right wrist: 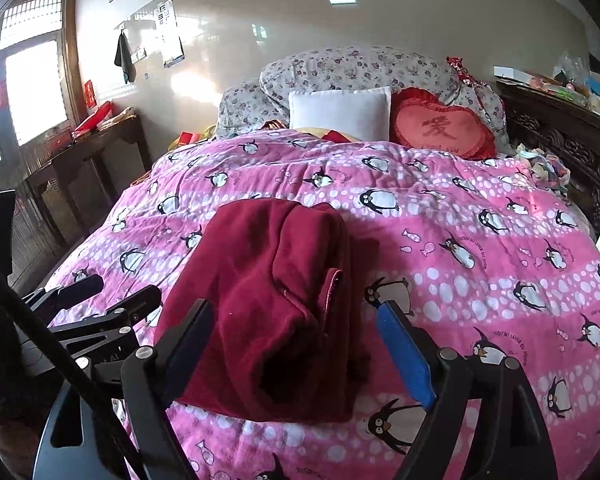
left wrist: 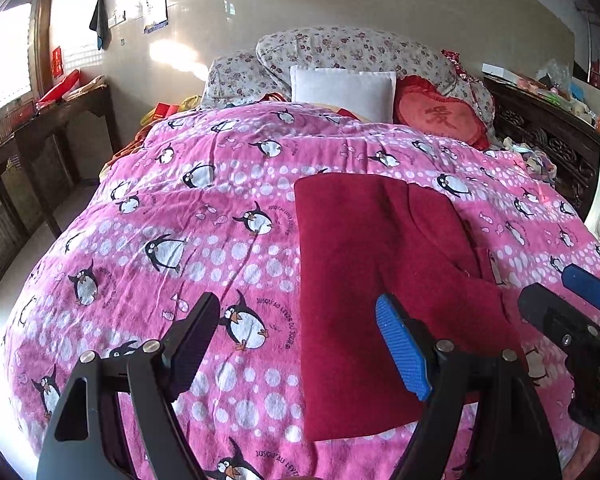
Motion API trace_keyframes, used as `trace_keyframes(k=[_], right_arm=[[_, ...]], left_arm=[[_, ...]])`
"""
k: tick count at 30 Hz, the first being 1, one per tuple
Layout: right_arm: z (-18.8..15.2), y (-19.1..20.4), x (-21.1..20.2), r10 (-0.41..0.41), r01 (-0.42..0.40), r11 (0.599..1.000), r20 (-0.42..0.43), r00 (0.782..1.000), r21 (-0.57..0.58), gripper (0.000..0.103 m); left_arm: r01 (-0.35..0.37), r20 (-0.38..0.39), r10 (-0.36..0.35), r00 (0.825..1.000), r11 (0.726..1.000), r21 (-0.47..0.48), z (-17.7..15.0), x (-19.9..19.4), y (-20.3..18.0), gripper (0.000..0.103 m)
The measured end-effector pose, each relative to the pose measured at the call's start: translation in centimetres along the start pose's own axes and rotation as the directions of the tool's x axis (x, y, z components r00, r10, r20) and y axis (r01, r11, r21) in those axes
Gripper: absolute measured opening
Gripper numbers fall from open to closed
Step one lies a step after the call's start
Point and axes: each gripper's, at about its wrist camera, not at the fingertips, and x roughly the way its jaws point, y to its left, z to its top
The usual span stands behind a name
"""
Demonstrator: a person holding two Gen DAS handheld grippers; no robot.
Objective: Fold small clothes
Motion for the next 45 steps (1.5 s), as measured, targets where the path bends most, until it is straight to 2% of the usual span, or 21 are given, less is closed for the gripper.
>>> trace_keyframes(k=[28, 45], right_arm=[[-0.4, 0.0, 1.5, -0.004, 0.004, 1.000, -0.042, 0.999, 0.008, 0.090], [-0.5, 0.1, 2.1, -0.004, 0.004, 1.000, -0.058, 0.998, 0.007, 0.090]], left_arm=[[0.001, -0.052, -0.001, 0.999, 1.000, -0.003, -0.7, 1.8, -0.6, 0.080], [0.002, -0.058, -0.002, 0.998, 1.000, 0.001, -0.9, 2.1, -0.7, 0.080]])
